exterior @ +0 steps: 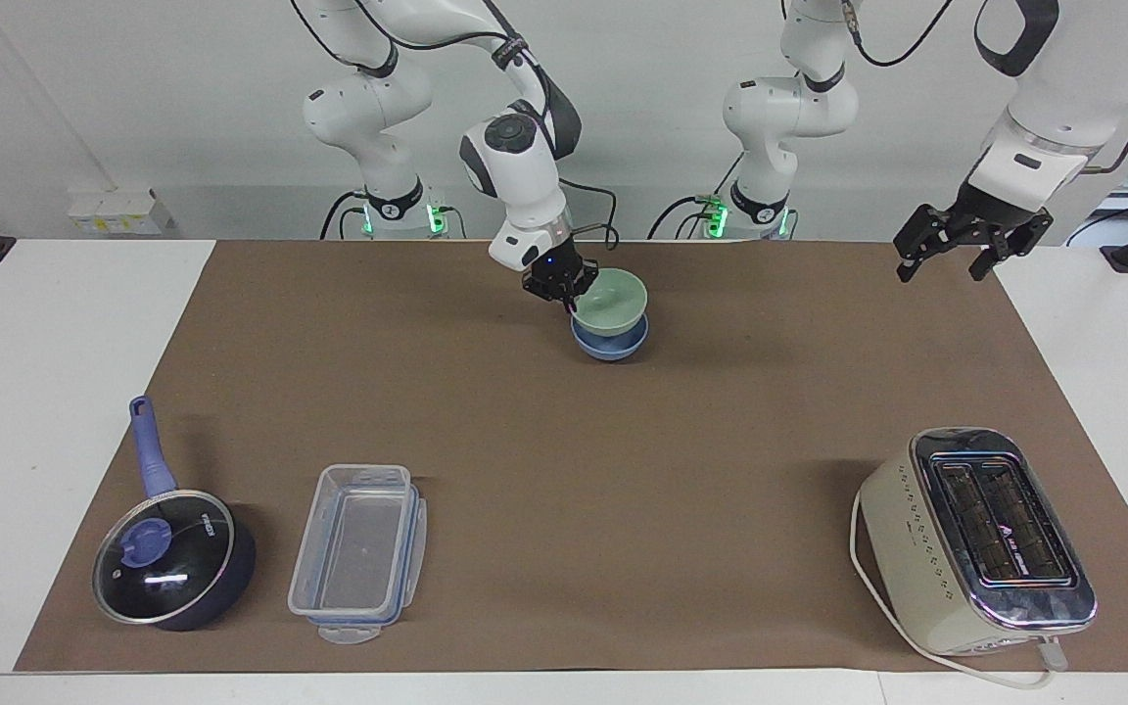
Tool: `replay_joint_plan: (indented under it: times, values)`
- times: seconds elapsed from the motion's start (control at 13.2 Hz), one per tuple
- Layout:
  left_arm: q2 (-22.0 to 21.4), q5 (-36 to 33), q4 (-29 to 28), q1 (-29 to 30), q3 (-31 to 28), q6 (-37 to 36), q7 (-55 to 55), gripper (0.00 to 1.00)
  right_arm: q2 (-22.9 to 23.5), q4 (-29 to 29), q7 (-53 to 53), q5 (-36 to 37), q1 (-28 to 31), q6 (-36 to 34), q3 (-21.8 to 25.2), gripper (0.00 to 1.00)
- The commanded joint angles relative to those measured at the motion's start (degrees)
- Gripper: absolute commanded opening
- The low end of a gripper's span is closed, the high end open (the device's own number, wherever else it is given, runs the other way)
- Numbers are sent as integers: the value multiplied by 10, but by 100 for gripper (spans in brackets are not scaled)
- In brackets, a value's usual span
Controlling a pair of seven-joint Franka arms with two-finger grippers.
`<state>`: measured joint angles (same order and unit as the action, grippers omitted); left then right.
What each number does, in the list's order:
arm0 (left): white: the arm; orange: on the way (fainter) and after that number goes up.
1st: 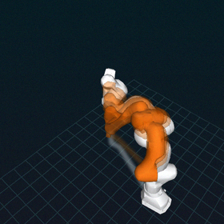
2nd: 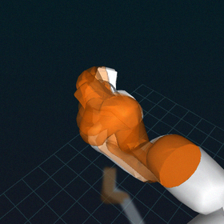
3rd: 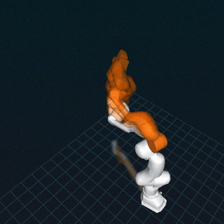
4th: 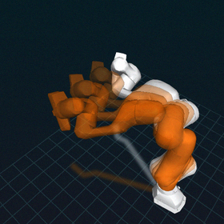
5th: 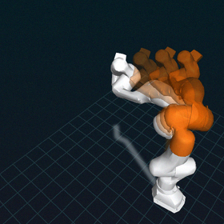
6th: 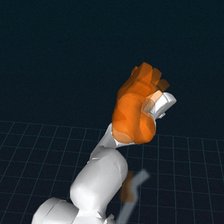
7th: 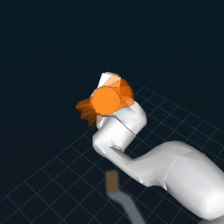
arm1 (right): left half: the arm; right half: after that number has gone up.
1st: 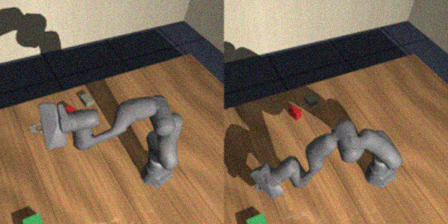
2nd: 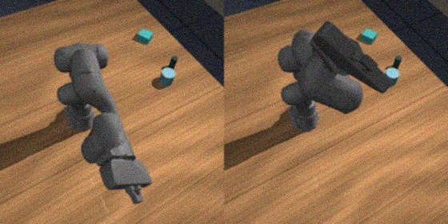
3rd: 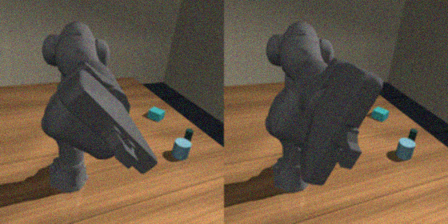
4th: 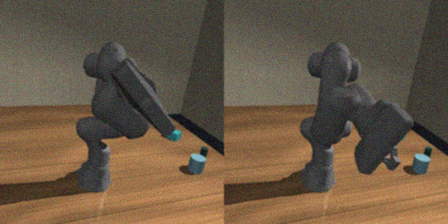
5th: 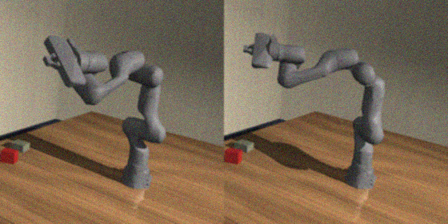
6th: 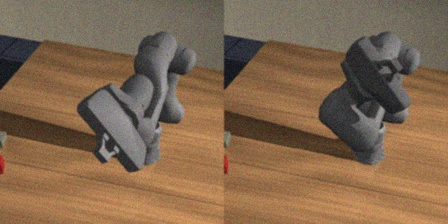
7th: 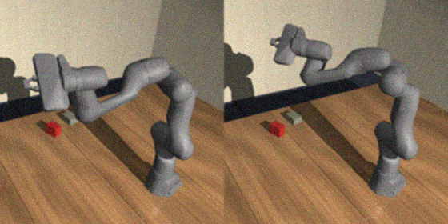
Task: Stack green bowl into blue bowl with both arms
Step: 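Lower the green bowl into the blue bowl and open the right gripper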
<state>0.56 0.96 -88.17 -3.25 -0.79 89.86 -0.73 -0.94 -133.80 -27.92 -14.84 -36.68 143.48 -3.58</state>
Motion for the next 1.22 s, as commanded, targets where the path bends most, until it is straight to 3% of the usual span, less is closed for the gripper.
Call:
replay_joint_plan:
  times: [0.0, 0.46, 0.68, 1.14]
  values:
    - [-13, 7, -13, 4, 1, -6, 2, 100, 14, 6, -9, -11, 0, 20, -2, 0]
    - [-13, 7, -13, 4, 1, -6, 2, 100, 16, 6, -10, -11, -1, 22, -2, 0]
    - [-13, 7, -13, 4, 2, -6, 2, 100, 16, 6, -14, -11, -1, 22, -2, 16]
    - [-13, 7, -13, 4, 2, -6, 3, 100, 15, 18, -18, -12, -1, 16, -2, 19]
